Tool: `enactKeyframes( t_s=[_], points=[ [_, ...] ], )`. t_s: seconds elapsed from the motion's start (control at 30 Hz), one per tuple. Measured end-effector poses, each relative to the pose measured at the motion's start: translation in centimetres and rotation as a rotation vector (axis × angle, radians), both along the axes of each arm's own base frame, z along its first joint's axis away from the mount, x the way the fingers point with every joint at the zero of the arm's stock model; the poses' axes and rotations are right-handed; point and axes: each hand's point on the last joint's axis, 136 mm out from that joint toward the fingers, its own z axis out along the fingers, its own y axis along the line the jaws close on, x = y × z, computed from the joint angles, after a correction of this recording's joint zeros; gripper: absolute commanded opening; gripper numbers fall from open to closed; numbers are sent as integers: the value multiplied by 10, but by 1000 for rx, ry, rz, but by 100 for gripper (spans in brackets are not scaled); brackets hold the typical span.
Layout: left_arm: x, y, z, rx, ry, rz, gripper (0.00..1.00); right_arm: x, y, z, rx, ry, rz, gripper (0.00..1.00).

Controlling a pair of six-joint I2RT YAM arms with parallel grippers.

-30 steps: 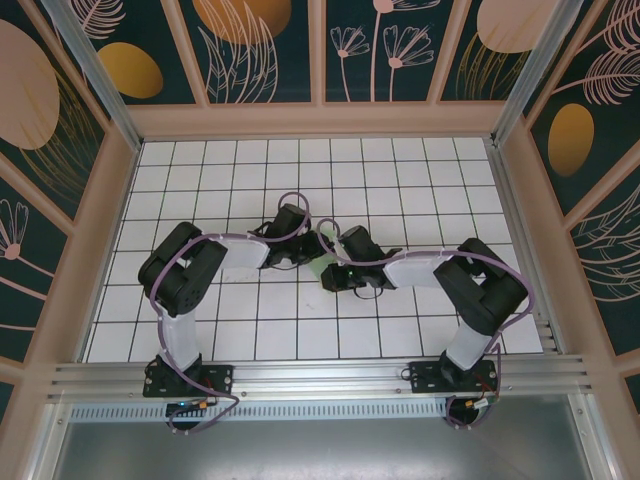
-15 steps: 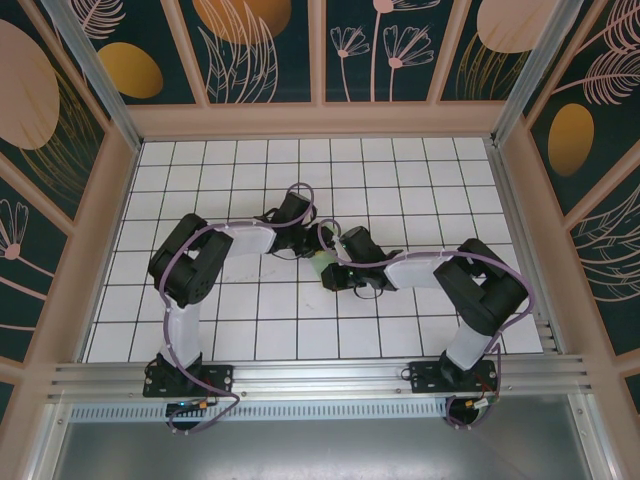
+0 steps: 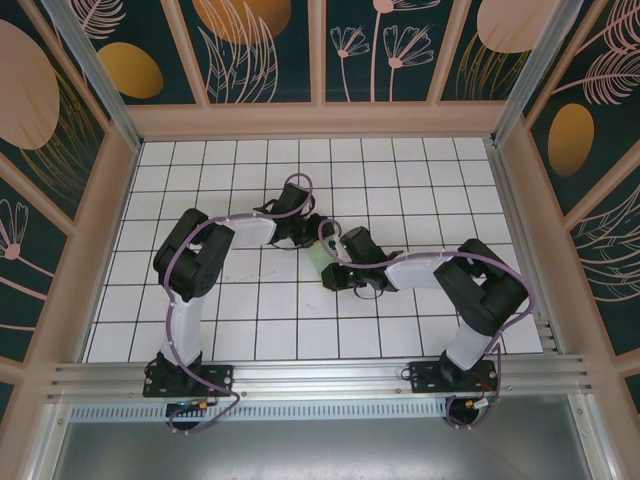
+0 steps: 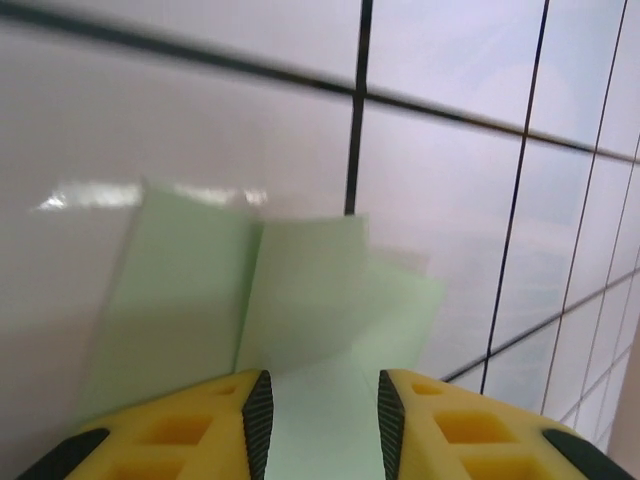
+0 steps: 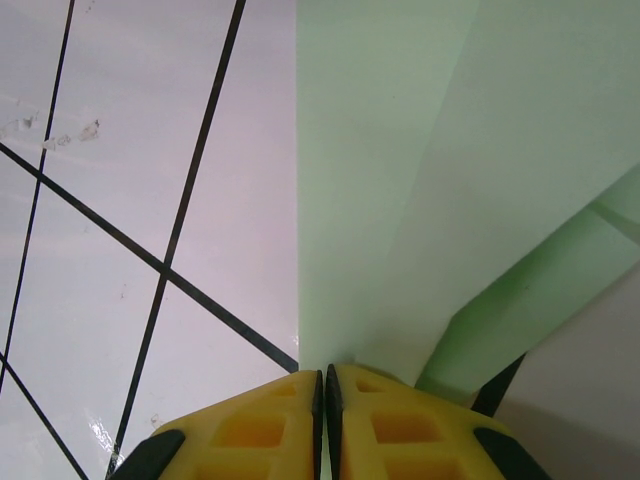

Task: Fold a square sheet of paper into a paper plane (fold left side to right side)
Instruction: Fourth fold the wing at the center of the table.

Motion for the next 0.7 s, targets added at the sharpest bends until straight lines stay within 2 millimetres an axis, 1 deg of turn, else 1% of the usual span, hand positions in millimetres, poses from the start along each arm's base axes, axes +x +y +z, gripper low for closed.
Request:
enactKeyframes(
  t_s=[0.2,0.3,0.37,0.53,0.63,0.7],
  points=[
    [39,25,1,46,-78,96,38,-2,-1,0,1,4,3,16],
    [53,32,2,51,-94,123,38,-4,-2,0,-1,10,4,16],
    [57,35,1,53,-99,131,38,-4,-2,0,-1,10,5,16],
    [58,39,4,65,-119,130,37,-6,-3,0,-2,15,6,16],
    [42,49,13,67,-130,135,35,-6,-4,0,-4,17,7,16],
    [25,57,25,50,-149,133,34,-7,-4,0,-6,20,7,16]
  ],
)
